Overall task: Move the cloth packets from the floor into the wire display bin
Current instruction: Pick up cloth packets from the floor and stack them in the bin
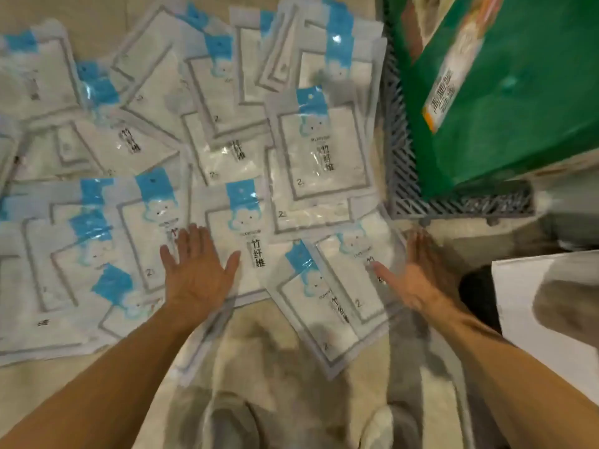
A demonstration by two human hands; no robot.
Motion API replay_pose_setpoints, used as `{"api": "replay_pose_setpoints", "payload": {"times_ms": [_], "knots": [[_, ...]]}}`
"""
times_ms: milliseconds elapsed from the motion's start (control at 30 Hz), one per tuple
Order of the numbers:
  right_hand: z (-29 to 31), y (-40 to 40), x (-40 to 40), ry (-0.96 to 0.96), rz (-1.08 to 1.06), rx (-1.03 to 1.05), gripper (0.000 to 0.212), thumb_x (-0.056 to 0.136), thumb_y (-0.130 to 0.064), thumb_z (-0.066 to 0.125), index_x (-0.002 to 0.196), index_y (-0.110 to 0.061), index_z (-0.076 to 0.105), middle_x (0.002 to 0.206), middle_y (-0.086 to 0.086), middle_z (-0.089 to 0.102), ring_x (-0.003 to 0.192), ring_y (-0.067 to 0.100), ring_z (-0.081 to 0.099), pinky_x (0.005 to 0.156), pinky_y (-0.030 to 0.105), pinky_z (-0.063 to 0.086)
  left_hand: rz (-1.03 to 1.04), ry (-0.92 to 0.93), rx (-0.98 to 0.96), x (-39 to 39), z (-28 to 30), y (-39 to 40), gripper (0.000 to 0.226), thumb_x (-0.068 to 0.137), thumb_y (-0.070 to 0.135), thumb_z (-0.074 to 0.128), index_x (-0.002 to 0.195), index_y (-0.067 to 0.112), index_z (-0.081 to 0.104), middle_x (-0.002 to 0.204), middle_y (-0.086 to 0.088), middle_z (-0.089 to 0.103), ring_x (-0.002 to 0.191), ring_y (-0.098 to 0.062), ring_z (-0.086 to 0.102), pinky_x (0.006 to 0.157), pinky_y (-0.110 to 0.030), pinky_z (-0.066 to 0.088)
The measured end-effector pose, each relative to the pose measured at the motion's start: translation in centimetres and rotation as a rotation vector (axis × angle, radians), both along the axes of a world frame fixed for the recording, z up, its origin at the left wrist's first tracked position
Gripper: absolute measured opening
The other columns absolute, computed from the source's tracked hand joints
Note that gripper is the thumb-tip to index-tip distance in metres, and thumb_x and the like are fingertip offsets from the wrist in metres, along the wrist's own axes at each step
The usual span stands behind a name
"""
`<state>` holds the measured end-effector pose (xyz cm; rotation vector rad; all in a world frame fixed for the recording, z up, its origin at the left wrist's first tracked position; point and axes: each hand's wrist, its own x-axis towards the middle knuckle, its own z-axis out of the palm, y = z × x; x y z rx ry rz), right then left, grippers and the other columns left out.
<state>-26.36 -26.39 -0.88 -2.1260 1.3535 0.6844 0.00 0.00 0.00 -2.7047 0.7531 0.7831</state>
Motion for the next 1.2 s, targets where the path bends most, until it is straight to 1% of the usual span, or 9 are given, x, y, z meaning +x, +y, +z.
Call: {"api": "replay_pose_setpoints", "payload": {"times_ms": [100, 200, 333, 467, 567, 667, 800, 1000, 1200], "knots": [[-2.3, 0.3, 0.2, 0.036, 0.017, -0.124, 0.122, 0.084, -0.082, 0.053, 0.164, -0.008, -0.002, 0.173, 0.014, -0.002, 0.159, 0.03, 0.001, 0.127, 0.043, 0.001, 0.153, 0.008, -0.033, 0.2, -3.2, 0.0, 0.111, 0.089, 0.082, 0.027, 0.16, 0.002, -0.006, 0.17, -0.015, -0.009, 0.157, -0.029, -0.009, 0.124, -0.056, -0.002], [-3.0, 0.7, 0.4, -0.056, -0.065, -0.24, 0.11, 0.075, -0.071, 0.076, 0.154, -0.012, 0.027, 0.162, 0.016, 0.026, 0.148, 0.035, 0.025, 0.119, 0.05, 0.02, 0.275, -0.029, -0.223, 0.4, -3.9, -0.5, 0.121, 0.076, 0.078, 0.063, 0.155, -0.001, 0.017, 0.164, -0.02, 0.013, 0.151, -0.036, 0.012, 0.119, -0.056, 0.012], [-2.8, 0.0, 1.6, -0.052, -0.22, -0.153, 0.099, 0.065, -0.053, 0.093, 0.14, -0.018, 0.039, 0.147, 0.011, 0.044, 0.137, 0.034, 0.038, 0.105, 0.049, 0.032, 0.363, 0.003, -0.122, 1.5, -3.1, -1.8, 0.124, 0.063, 0.073, 0.08, 0.146, -0.006, 0.031, 0.15, -0.023, 0.028, 0.136, -0.038, 0.028, 0.11, -0.05, 0.025], [-2.9, -0.6, 2.5, -0.046, -0.369, 0.039, 0.09, 0.064, -0.042, 0.097, 0.136, -0.015, 0.048, 0.13, 0.009, 0.062, 0.111, 0.031, 0.059, 0.088, 0.04, 0.048, 0.362, 0.029, -0.118, 1.6, -3.0, -2.2, 0.093, 0.069, 0.07, 0.078, 0.124, -0.002, 0.058, 0.133, -0.018, 0.047, 0.125, -0.037, 0.045, 0.105, -0.048, 0.034], [-3.3, -1.0, 2.7, -0.093, -0.439, 0.147, 0.061, 0.062, -0.035, 0.099, 0.107, -0.021, 0.061, 0.108, 0.007, 0.073, 0.093, 0.029, 0.07, 0.088, 0.046, 0.061, 0.331, 0.053, -0.094, 1.5, -2.5, -2.6, 0.077, 0.075, 0.067, 0.076, 0.106, -0.002, 0.064, 0.119, -0.016, 0.058, 0.117, -0.035, 0.054, 0.098, -0.044, 0.039], [-3.1, -0.9, 2.5, -0.192, -0.495, 0.221, 0.041, 0.07, -0.022, 0.096, 0.093, -0.019, 0.062, 0.092, 0.004, 0.072, 0.088, 0.03, 0.071, 0.082, 0.043, 0.061, 0.528, 0.211, -0.297, 1.2, -2.3, -2.6, 0.047, 0.079, 0.045, 0.084, 0.077, 0.007, 0.057, 0.081, -0.009, 0.062, 0.092, -0.034, 0.067, 0.072, -0.035, 0.047], [-0.7, -0.5, 1.4, -0.357, -0.659, 0.435, 0.022, 0.086, -0.016, 0.082, 0.104, -0.014, 0.069, 0.094, 0.007, 0.077, 0.083, 0.025, 0.074, 0.077, 0.038, 0.06, 0.816, 0.403, -0.605, 0.4, -0.8, -1.6, 0.018, 0.084, 0.012, 0.082, 0.097, 0.005, 0.07, 0.096, -0.015, 0.073, 0.081, -0.028, 0.069, 0.071, -0.033, 0.056], [5.0, 0.5, -0.8, -0.438, -0.757, 0.516, 0.038, 0.089, -0.004, 0.075, 0.125, -0.006, 0.064, 0.117, 0.015, 0.075, 0.105, 0.032, 0.073, 0.093, 0.049, 0.058, 0.885, 0.507, -0.803, -0.2, 4.8, 1.9, 0.048, 0.079, -0.002, 0.082, 0.124, 0.006, 0.065, 0.107, -0.004, 0.075, 0.091, -0.015, 0.073, 0.069, -0.026, 0.062], [13.7, 0.6, -1.5, -0.55, -0.744, 0.475, 0.027, 0.093, -0.011, 0.074, 0.116, -0.023, 0.068, 0.095, -0.001, 0.08, 0.081, 0.019, 0.078, 0.061, 0.032, 0.061, 0.936, 0.564, -0.868, -0.1, 13.5, 3.8, 0.042, 0.077, -0.004, 0.083, 0.116, 0.004, 0.068, 0.1, -0.009, 0.079, 0.085, -0.018, 0.077, 0.064, -0.026, 0.061]]}}
